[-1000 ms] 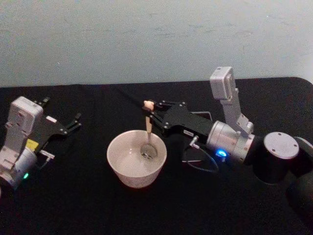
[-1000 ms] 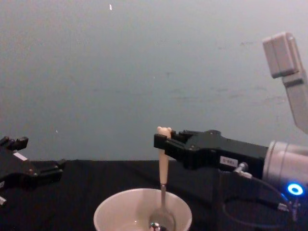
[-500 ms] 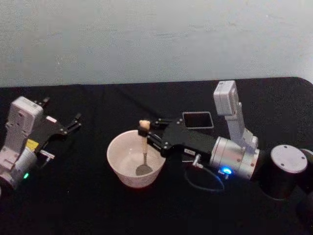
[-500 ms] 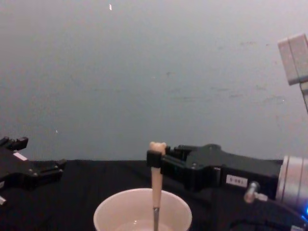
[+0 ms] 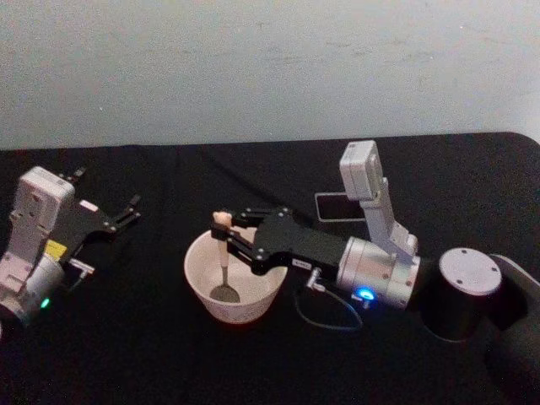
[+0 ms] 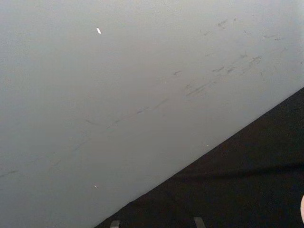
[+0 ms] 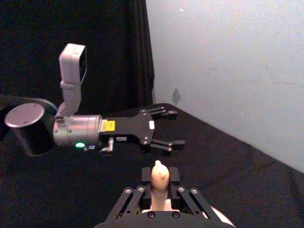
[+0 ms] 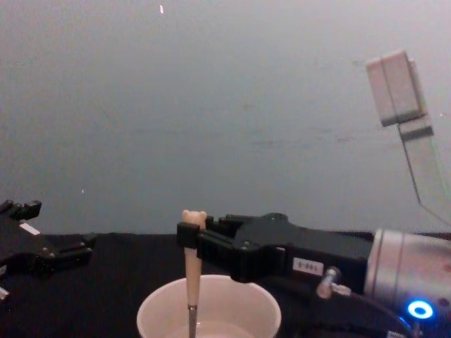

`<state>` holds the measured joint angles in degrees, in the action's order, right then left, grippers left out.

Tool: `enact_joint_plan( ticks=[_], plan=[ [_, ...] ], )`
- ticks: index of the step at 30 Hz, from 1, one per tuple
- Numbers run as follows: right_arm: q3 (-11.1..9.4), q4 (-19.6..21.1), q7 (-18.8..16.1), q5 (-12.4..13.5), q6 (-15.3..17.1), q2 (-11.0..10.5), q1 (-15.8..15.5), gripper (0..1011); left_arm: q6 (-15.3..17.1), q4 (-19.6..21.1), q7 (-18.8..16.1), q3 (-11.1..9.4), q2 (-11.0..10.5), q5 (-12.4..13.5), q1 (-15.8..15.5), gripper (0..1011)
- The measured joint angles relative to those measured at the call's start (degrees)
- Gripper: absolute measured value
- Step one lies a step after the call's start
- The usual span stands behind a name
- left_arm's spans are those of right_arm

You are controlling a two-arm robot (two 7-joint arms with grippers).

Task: Pick up the stirring spoon with one hand, stir inside the cup, then place it back in its original position.

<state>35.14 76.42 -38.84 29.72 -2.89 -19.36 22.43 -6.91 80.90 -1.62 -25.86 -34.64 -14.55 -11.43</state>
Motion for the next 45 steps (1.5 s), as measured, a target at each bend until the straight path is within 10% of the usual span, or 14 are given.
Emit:
enact_joint_plan(
  ticks=[20,45],
  plan=[
    [-1.19,-8.95,2.9,-2.61,-2.22,4.52,5.57,214,0.0,0.0,0.0,0.0,0.0,0.0,0.0,1001],
    [-2.59,3.56,1.48,0.08,2.45,-2.84,-1.93,214,0.0,0.0,0.0,0.0,0.0,0.0,0.0,1001]
  ],
)
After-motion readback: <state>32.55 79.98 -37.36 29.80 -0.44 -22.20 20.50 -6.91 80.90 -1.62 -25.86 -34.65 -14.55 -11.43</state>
